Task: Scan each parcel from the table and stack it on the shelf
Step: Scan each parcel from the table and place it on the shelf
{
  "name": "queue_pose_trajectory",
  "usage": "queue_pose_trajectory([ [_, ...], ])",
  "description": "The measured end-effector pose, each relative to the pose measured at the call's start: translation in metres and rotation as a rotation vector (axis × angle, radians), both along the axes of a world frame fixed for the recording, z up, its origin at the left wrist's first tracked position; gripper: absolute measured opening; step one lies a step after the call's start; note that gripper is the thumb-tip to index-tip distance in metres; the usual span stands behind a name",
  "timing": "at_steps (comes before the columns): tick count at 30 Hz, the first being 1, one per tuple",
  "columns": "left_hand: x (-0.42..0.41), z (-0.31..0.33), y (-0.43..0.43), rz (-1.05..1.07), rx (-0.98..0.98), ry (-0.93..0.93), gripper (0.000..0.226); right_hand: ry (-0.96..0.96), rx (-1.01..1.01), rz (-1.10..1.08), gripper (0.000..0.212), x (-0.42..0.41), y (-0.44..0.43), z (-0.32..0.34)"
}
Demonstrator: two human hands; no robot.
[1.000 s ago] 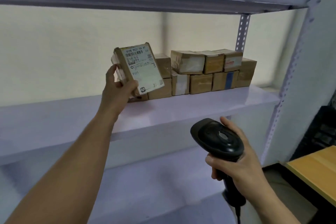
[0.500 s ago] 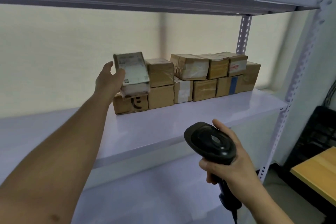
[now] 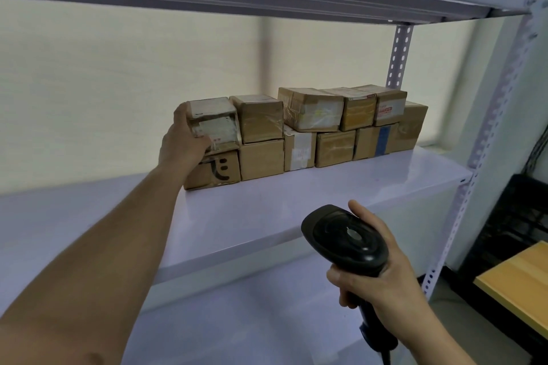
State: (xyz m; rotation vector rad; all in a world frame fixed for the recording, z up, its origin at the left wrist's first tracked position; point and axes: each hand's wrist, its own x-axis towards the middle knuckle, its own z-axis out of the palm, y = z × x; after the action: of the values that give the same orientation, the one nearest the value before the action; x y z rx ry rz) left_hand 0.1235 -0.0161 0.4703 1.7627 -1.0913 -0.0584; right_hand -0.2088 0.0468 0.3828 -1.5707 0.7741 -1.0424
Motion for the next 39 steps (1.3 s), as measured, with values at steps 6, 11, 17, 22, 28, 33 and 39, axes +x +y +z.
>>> queue_pose_trajectory([
  [6, 0.006, -0.006, -0.011, 0.041, 0.042, -0.048, 0.082, -0.015, 0.004, -0.027, 0.089, -0.003, 0.0, -0.001],
  [11, 0.006, -0.011, -0.01, 0.041, 0.039, -0.034, 0.093, -0.009, 0.0, -0.06, 0.089, -0.014, 0.002, -0.006],
  [17, -0.04, -0.018, 0.012, 0.13, -0.157, -0.247, 0.079, -0.004, -0.017, -0.101, 0.087, -0.043, 0.01, -0.01],
  [22, -0.11, -0.045, 0.031, 0.001, -0.205, -0.411, 0.06, 0.001, -0.058, -0.128, 0.088, -0.077, 0.02, -0.015],
  [28, -0.215, -0.095, 0.051, -0.201, -0.099, -0.307, 0.06, -0.031, -0.078, -0.162, 0.086, -0.131, 0.039, -0.021],
  [33, -0.318, -0.144, 0.074, -0.327, 0.025, -0.132, 0.063, -0.072, -0.042, -0.208, 0.085, -0.193, 0.061, -0.033],
  [39, -0.434, -0.175, 0.096, -0.454, 0.138, -0.114, 0.063, -0.073, 0.023, -0.296, 0.086, -0.288, 0.093, -0.047],
])
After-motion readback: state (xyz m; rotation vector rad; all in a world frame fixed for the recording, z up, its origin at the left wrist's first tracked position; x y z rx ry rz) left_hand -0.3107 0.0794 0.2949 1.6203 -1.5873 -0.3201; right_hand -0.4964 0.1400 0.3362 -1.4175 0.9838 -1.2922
